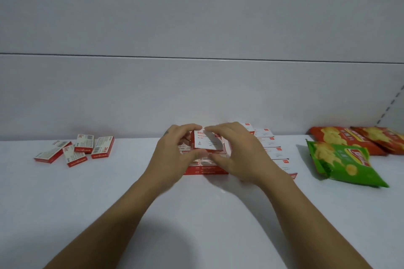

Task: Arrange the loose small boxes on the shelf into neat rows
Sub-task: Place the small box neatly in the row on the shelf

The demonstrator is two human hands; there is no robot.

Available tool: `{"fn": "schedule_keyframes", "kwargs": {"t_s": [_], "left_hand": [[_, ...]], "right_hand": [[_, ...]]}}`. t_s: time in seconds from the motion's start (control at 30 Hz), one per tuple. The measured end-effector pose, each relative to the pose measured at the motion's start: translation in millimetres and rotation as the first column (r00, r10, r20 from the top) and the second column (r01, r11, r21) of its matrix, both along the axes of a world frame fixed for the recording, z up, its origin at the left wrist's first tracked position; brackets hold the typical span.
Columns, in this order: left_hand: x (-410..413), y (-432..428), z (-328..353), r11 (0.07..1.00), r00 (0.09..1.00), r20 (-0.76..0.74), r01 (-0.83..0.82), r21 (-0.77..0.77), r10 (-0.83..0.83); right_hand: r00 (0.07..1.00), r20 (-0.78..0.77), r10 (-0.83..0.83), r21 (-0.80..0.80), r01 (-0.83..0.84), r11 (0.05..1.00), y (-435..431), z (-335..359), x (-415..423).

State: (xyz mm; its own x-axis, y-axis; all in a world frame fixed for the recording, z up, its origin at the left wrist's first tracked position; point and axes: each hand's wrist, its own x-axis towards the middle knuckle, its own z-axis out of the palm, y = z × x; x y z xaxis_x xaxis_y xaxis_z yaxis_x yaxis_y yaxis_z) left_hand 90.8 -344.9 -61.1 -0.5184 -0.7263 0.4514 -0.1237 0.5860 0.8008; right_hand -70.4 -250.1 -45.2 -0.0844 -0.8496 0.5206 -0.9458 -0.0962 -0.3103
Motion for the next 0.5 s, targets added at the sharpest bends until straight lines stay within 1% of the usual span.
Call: {"fn": "schedule_keyframes", "kwargs": {"t_s": [0.03,0.1,0.17,0.23,0.27,0.33,0.5], "left_hand": [[-2,0,0,1.0,1.0,-0.007,-0.005,-0.006,0.005],[-6,-2,0,1.0,1.0,0.014,-0.015,-0.022,0.015],[-10,-4,-2,0.997,0.992,0.119,-0.042,-0.065,0.05],[-14,-6,-3,0.986,0.954,0.274,-0.082,-0.144,0.119],[-16,-6,-2,0.977,0.929,0.334,-0.095,-0.193,0.157],[-20,-3,1,0.955,0.89,0.403,-0.101,-0.28,0.212],[-36,12,6,0.898,0.831,0.481,-0.049,-0.438,0.28]], "right_hand": [[0.999,-0.043,-0.012,-0.006,0.011,1.0,-1,3,1],[0.996,-0.079,-0.044,-0.005,0.044,0.999,-5,6,1],[0.995,-0.073,-0.07,0.038,0.073,0.997,-8,7,-2],[0.991,-0.068,-0.111,0.101,0.118,0.988,-11,11,-12],[0.988,-0.063,-0.144,0.131,0.151,0.98,-11,15,-21],[0.973,-0.055,-0.225,0.164,0.232,0.959,-10,24,-44],[0.878,-0.068,-0.473,0.205,0.477,0.855,10,21,-121]]}}
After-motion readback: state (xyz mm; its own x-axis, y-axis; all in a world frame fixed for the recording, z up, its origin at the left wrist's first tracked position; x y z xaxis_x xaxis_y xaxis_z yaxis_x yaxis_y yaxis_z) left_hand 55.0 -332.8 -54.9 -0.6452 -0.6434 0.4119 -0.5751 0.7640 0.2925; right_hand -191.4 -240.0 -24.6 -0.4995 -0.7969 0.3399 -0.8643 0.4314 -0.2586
